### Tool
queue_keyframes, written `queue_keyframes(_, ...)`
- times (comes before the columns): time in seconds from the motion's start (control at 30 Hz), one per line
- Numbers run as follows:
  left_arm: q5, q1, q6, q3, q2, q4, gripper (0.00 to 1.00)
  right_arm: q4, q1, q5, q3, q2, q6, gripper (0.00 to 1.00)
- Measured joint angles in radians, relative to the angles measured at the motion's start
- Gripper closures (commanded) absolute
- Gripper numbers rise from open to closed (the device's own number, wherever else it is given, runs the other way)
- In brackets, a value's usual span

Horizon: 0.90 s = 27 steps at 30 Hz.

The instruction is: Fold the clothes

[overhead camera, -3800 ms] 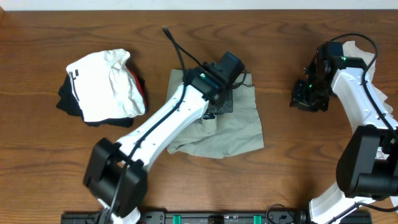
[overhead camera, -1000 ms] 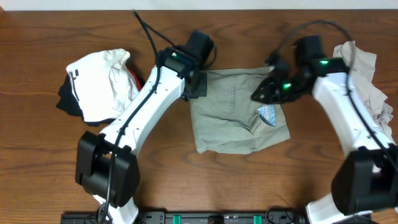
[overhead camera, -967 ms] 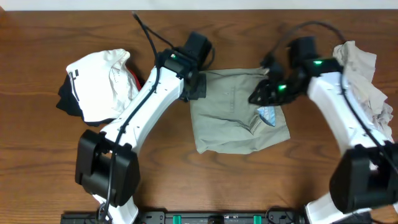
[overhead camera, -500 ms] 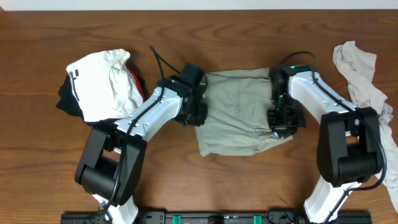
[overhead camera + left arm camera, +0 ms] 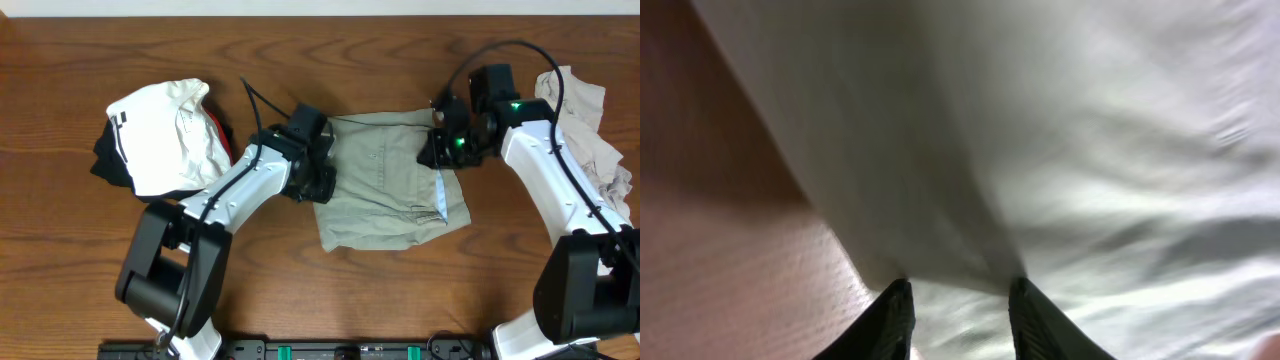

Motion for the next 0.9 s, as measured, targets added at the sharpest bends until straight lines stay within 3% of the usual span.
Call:
queue_keyframes(0.2,0.008,0.0,0.002,0.002,-0.01,0.135,0.67,0.158,0.058,0.004,0.0,0.106,0.059,0.96)
queue_keyframes(0.43,0.011,-0.007,0.014,0.002,0.077,0.112,0.73,0.268,0.054,0.169,-0.002,0.267,0.13,0.96)
queue_keyframes(0.6,0.006,-0.008,0.05,0.002,0.113,0.065,0.75,0.263,0.006,0.234,0.004,0.289,0.167,0.9)
queue_keyframes(0.87,-0.05,0.006,0.063,0.01,0.113,-0.003,0.76,0.134,-0.13,0.168,0.02,0.285,0.143,0.73)
queue_keyframes(0.9,-0.05,0.014,0.061,0.014,0.112,-0.02,0.7,0.119,-0.142,0.156,0.02,0.282,0.132,0.71)
